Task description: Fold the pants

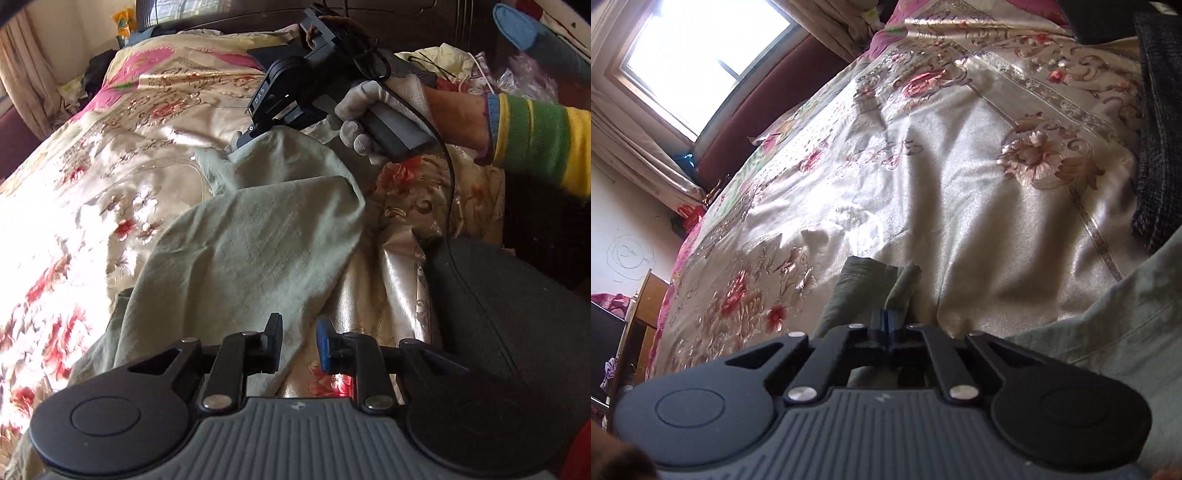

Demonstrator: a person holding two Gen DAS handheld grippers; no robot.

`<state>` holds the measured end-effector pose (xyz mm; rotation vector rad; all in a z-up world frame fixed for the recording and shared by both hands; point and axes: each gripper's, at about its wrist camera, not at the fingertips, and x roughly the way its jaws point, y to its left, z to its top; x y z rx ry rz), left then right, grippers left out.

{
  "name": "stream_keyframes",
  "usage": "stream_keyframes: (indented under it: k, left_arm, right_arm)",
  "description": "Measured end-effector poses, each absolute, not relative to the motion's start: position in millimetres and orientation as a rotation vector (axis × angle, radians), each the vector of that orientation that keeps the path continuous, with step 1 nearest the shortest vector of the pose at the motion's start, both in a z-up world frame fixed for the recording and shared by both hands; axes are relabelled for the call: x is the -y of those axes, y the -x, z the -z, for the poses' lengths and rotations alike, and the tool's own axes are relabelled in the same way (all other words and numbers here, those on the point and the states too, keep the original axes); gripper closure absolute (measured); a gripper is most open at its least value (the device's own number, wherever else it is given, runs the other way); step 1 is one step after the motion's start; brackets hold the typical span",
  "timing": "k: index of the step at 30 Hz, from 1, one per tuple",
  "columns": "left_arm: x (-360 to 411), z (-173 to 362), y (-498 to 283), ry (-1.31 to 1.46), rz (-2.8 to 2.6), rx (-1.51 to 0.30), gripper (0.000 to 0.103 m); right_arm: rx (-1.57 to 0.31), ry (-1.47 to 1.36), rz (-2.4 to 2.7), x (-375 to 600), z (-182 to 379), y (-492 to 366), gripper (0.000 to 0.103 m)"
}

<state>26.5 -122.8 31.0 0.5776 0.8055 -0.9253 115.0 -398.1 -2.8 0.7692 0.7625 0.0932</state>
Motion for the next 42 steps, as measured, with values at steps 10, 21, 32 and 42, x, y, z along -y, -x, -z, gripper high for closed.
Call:
stream_keyframes:
  k: [10,21,32,42]
  left_arm:
    - [174,-31,-66,-0.477,0.903,-0.687,0.058]
    - [199,9,-72,-0.514,0.888,-0.798,0.055]
    - [200,7,-66,-0.557,0.880,-0.799,0.055]
    - [208,5,-58,-0.606,0.898,-0.711,0.048]
  right_arm:
    - [-0.351,-0.943,0.004,459,-65,-21,0.100]
    - [-0.486,-0.926,0.247,478,0,36,0.094]
    - [-0.554,-0.938,0.225,483,16,-14,0.063]
    - [-0.304,-0.922,0.316,490,-9,46,0.097]
